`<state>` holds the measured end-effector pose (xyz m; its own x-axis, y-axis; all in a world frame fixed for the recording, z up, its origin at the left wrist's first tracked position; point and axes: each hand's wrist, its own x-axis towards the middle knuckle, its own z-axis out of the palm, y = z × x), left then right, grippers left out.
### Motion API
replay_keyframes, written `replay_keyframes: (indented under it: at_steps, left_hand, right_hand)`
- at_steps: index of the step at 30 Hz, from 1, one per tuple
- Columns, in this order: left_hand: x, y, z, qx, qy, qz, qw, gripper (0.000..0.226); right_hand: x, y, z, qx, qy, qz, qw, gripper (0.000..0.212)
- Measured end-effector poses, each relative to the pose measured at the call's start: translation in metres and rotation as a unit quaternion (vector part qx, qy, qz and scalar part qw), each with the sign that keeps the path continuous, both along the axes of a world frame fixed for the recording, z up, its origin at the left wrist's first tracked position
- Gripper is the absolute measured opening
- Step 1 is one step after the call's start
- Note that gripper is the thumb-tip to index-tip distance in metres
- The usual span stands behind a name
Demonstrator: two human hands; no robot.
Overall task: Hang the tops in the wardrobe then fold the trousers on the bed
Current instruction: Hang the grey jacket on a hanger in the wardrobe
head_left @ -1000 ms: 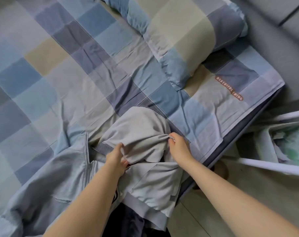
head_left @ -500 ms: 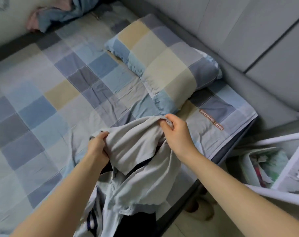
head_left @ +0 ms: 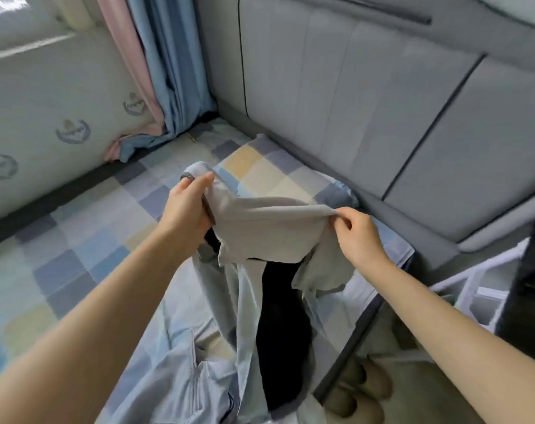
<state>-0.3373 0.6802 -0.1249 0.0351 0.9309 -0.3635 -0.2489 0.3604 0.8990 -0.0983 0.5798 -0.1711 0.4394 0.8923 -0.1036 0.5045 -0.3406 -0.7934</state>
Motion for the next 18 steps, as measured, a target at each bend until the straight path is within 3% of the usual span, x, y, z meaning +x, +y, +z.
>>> replay_keyframes:
  at_steps: [2, 5, 7, 9, 10, 13, 15, 18]
  left_hand:
    - [-0.001, -0.02, 0.035, 0.026, 0.031, -0.048, 0.998, 0.006]
    - [0.002, -0.049, 0.07, 0.078, 0.079, -0.153, 0.982, 0.01]
    - [0.005, -0.074, 0.095, 0.128, 0.111, -0.224, 0.96, 0.011]
    - [0.006, -0.097, 0.12, 0.177, 0.173, -0.263, 0.933, 0.017]
    - [0.006, -0.108, 0.133, 0.201, 0.198, -0.274, 0.919, 0.02]
    - [-0.001, -0.132, 0.167, 0.261, 0.248, -0.297, 0.884, 0.029]
    - [-0.01, -0.144, 0.183, 0.307, 0.332, -0.28, 0.847, 0.036]
    - [-0.028, -0.156, 0.193, 0.426, 0.462, -0.208, 0.75, 0.028]
  right_hand:
    - [-0.009, -0.017, 0.031, -0.022, -0.026, 0.011, 0.999, 0.03]
    - [-0.037, -0.031, 0.071, 0.034, 0.029, 0.064, 0.997, 0.031]
    - [-0.065, -0.038, 0.103, 0.05, 0.086, 0.132, 0.986, 0.062]
    - [-0.09, -0.046, 0.129, 0.048, 0.068, 0.154, 0.985, 0.084]
    - [-0.099, -0.05, 0.139, 0.052, 0.026, 0.133, 0.989, 0.077]
    - [-0.108, -0.067, 0.169, 0.094, -0.087, 0.063, 0.99, 0.018]
    - [-0.109, -0.084, 0.192, 0.118, -0.12, 0.054, 0.984, 0.024]
    - [-0.11, -0.104, 0.23, 0.146, -0.103, 0.029, 0.983, 0.016]
